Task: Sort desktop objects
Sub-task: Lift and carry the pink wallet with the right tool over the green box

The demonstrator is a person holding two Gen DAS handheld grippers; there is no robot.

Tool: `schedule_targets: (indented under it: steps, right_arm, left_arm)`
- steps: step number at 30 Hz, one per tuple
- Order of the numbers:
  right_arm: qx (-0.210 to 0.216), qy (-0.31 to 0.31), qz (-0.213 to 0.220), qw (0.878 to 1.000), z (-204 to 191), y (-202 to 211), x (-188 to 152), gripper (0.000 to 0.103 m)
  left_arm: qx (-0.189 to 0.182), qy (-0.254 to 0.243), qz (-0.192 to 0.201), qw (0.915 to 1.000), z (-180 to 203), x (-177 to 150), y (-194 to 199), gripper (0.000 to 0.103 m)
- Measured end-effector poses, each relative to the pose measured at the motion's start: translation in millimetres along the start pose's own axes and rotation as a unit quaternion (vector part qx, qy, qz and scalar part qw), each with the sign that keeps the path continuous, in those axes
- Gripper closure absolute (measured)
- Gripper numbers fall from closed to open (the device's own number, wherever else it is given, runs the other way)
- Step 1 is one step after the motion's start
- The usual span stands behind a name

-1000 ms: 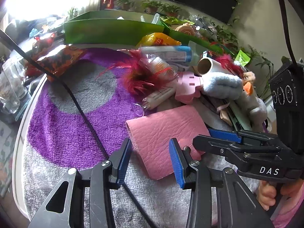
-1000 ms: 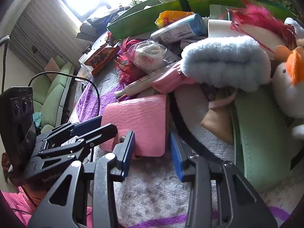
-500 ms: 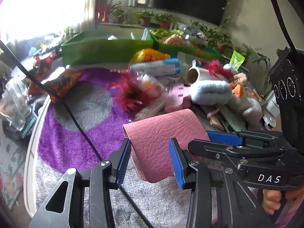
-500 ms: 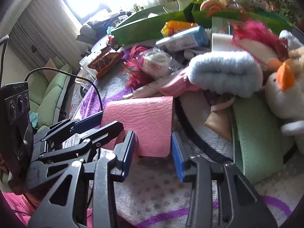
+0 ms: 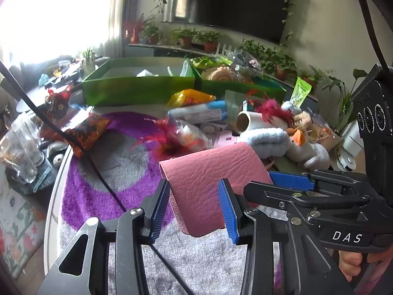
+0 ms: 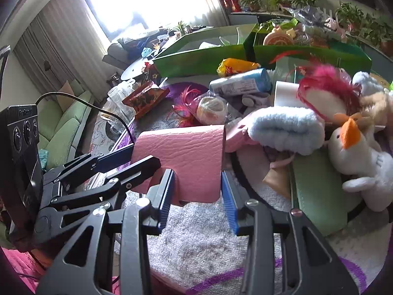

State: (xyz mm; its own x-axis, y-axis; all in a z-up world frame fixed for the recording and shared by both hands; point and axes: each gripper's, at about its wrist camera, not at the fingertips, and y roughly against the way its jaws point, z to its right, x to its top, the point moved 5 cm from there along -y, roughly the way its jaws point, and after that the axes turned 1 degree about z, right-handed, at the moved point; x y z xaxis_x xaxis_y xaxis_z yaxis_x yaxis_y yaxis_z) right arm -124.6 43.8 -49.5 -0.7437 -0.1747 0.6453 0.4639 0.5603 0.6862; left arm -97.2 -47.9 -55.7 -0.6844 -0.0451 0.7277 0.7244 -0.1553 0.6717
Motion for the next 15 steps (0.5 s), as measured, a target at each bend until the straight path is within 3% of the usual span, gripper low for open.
schedule_targets:
  steps: [15]
  right_arm:
    - [-0.009,0.033,0.040,0.999,-10.9,5.3,63.4,0.064]
  left_arm:
    - [0.002,-0.002,0.042,0.9991,-15.4,62.2,3.6,0.062]
